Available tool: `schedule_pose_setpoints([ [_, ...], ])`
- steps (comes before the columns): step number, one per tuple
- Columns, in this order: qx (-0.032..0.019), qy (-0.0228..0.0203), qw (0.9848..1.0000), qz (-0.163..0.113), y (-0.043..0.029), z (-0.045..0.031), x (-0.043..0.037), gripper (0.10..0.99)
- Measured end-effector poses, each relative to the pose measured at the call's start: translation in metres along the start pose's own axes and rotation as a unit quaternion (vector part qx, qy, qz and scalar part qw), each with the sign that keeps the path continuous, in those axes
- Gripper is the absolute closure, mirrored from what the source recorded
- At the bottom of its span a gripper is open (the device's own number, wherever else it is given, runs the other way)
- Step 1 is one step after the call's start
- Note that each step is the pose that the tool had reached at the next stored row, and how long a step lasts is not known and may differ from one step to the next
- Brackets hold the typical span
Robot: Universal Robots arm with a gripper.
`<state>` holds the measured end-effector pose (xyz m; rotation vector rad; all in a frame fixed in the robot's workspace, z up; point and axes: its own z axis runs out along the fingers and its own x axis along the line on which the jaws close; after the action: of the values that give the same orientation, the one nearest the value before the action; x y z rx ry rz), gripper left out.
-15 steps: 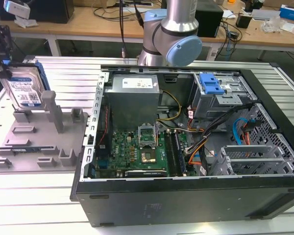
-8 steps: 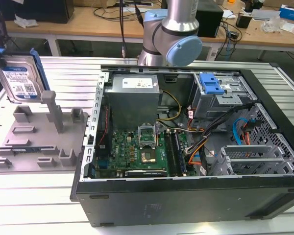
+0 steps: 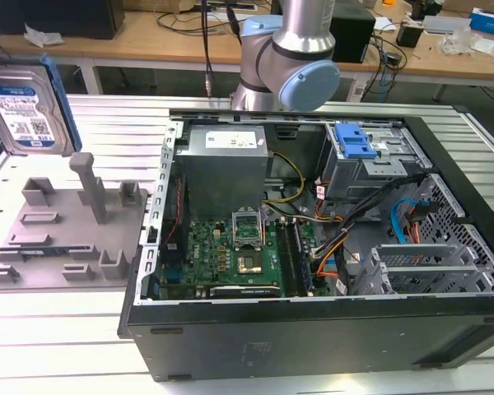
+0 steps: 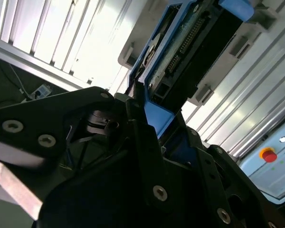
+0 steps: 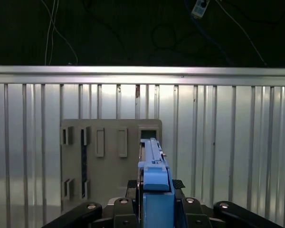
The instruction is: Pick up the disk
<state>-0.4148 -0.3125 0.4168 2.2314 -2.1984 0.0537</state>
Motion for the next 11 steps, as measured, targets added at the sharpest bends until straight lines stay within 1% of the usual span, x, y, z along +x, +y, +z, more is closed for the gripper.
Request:
schedule_pose_setpoints([
  [2, 0.0, 0.0, 1.0, 0.0, -0.0003, -0.0075, 0.0002, 0.718],
  [3, 0.0, 0.0, 1.0, 0.0, -0.0004, -0.0125, 0.0004, 0.718],
  [4, 0.0, 0.0, 1.0, 0.0, -0.0005, -0.0152, 0.0005, 0.718],
  [5, 0.0, 0.0, 1.0, 0.0, -0.0006, -0.0201, 0.0006, 0.718],
  [11, 0.0, 0.0, 1.0, 0.0, -0.0011, -0.0405, 0.0012, 0.718],
])
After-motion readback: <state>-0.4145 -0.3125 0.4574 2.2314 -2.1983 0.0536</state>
